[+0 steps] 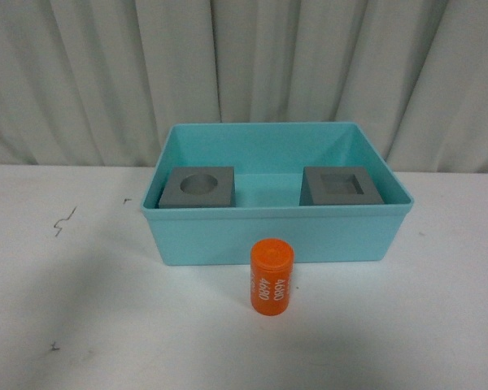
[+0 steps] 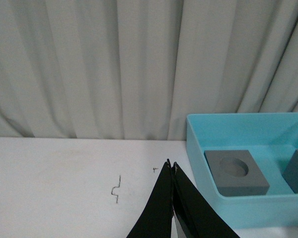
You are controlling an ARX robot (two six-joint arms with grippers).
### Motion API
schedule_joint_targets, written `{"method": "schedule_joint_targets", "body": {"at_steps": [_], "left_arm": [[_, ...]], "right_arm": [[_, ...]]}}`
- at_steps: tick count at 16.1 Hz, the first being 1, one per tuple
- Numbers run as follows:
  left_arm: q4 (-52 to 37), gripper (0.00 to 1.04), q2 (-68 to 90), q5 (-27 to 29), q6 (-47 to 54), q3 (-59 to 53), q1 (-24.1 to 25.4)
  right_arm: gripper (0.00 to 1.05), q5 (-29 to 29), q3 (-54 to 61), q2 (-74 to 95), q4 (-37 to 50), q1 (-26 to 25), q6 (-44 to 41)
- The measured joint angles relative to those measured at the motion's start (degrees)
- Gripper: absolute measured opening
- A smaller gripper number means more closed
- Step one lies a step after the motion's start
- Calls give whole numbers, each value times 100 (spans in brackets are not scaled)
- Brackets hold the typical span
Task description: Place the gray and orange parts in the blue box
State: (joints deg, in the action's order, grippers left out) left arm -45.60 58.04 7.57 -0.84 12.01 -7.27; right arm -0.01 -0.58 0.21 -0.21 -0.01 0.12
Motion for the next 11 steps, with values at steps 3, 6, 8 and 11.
{"method": "schedule_joint_targets", "body": {"at_steps": [3, 6, 8, 11], "left_arm": [[162, 2, -426, -173, 0, -284, 127], [511, 2, -1082, -584, 0, -601, 487], [708, 2, -1392, -688, 0, -719, 739], [1185, 2, -2197, -754, 2, -1141, 721]], "right_arm": [[98, 2, 2, 0, 0, 0, 0], [98, 0, 0, 0, 0, 0, 0], [98, 4, 0, 0, 0, 0, 0], [98, 2, 2, 0, 0, 0, 0]]}}
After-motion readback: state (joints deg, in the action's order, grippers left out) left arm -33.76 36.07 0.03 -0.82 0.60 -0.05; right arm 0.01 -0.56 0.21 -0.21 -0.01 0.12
